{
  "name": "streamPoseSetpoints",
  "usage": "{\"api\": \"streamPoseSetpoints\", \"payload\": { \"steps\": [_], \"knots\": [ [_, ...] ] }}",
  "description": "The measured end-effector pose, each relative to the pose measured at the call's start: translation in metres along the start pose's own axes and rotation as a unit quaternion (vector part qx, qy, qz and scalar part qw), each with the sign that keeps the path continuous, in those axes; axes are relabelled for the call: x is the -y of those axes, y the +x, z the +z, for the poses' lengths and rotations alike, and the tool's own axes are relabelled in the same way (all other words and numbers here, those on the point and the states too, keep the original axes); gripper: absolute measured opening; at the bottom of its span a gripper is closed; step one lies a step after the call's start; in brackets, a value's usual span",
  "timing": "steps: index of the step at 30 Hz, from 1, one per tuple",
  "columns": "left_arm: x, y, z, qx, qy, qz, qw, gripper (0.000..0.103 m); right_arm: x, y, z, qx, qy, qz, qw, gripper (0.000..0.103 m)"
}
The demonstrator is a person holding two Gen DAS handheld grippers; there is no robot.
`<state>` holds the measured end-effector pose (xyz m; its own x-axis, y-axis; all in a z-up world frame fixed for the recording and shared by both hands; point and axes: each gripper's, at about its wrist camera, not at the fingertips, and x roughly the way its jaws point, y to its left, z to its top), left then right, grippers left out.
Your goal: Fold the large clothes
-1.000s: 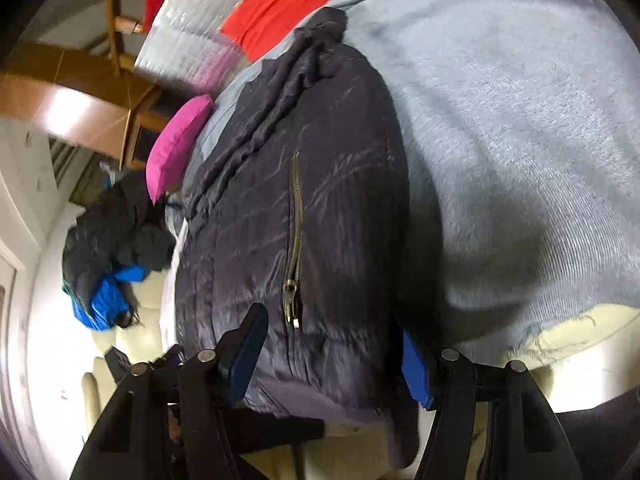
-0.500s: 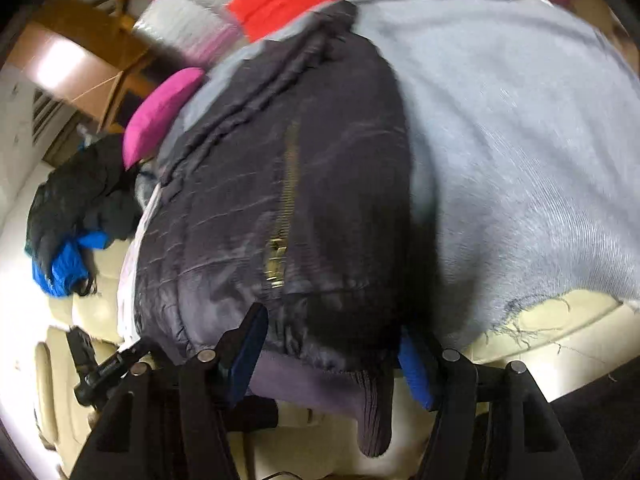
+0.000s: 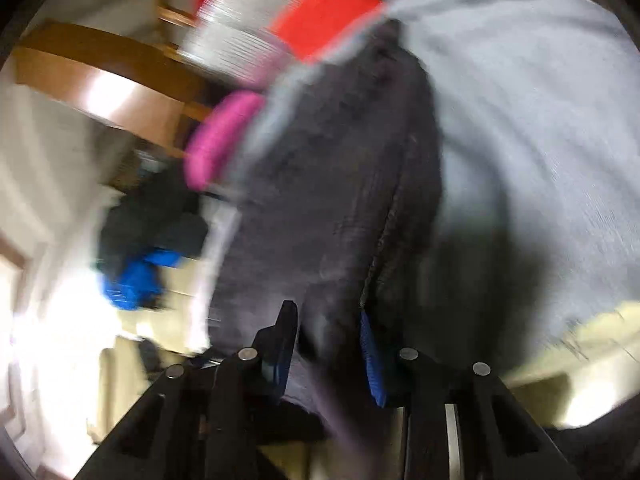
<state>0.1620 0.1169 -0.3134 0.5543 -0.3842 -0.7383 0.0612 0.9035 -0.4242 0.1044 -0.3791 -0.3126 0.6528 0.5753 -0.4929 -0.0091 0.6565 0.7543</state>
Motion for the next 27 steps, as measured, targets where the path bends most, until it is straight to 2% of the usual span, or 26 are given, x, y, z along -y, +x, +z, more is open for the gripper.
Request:
{"api": "streamPoseSetpoints", "payload": {
  "steps": [1,2,4,7,10,12,13,15,16,18,19,20,22,24,25,27],
  "knots": [
    [-0.002,0.004,0.0,-0.01,-0.006,-0.001,0.9999,0.043,0.002,0.011,0.002,-0.021,-0.004,-0.032,0.999,0.034],
    [-0.005,0.008,0.0,-0.024,-0.016,-0.004,0.9996,0.055,0.01,0.022,0.001,-0.043,0.006,-0.061,0.997,0.034],
    [-0.013,0.015,-0.001,-0.042,-0.033,-0.018,0.9984,0.061,0.023,0.036,-0.005,-0.071,0.032,-0.085,0.993,0.036],
    [-0.007,0.013,-0.002,-0.034,-0.013,-0.017,0.9992,0.06,0.015,0.031,-0.005,-0.064,0.019,-0.07,0.995,0.036],
    [0.0,0.013,-0.001,-0.019,0.001,-0.02,0.9996,0.043,-0.001,0.025,-0.008,-0.059,-0.016,-0.027,0.998,0.037],
    [-0.003,0.011,0.0,-0.016,-0.004,-0.031,0.9994,0.043,-0.004,0.032,-0.009,-0.058,-0.023,-0.024,0.998,0.037],
    [-0.004,0.012,0.001,-0.019,-0.009,-0.032,0.9993,0.044,-0.002,0.036,-0.009,-0.066,-0.017,-0.035,0.997,0.037],
    [-0.008,0.016,0.001,-0.032,-0.022,-0.04,0.9984,0.063,0.011,0.045,-0.012,-0.085,0.011,-0.067,0.994,0.037],
    [-0.008,0.019,0.001,-0.04,-0.027,-0.049,0.9976,0.069,0.012,0.044,-0.013,-0.085,0.011,-0.065,0.994,0.037],
    [-0.001,0.021,0.001,-0.036,-0.009,-0.039,0.9986,0.068,0.005,0.041,-0.012,-0.08,-0.003,-0.059,0.995,0.037],
    [0.001,0.02,0.0,-0.032,-0.001,-0.034,0.9989,0.056,-0.001,0.038,-0.012,-0.076,-0.014,-0.057,0.995,0.037],
    [0.004,0.02,0.001,-0.027,0.006,-0.029,0.9992,0.038,-0.005,0.033,-0.011,-0.071,-0.022,-0.055,0.996,0.032],
    [0.004,0.017,0.003,-0.023,0.008,-0.035,0.9991,0.021,-0.014,0.028,-0.007,-0.051,-0.037,-0.048,0.997,0.028],
    [0.003,0.016,0.005,-0.018,0.003,-0.044,0.9989,0.021,-0.019,0.025,-0.003,-0.038,-0.045,-0.039,0.997,0.027],
    [0.003,0.019,0.006,-0.021,0.003,-0.04,0.999,0.021,-0.017,0.03,-0.002,-0.047,-0.048,-0.051,0.996,0.027],
    [0.004,0.024,0.006,-0.036,0.004,-0.031,0.9989,0.038,-0.006,0.046,-0.003,-0.085,-0.032,-0.082,0.993,0.031]
  ]
}}
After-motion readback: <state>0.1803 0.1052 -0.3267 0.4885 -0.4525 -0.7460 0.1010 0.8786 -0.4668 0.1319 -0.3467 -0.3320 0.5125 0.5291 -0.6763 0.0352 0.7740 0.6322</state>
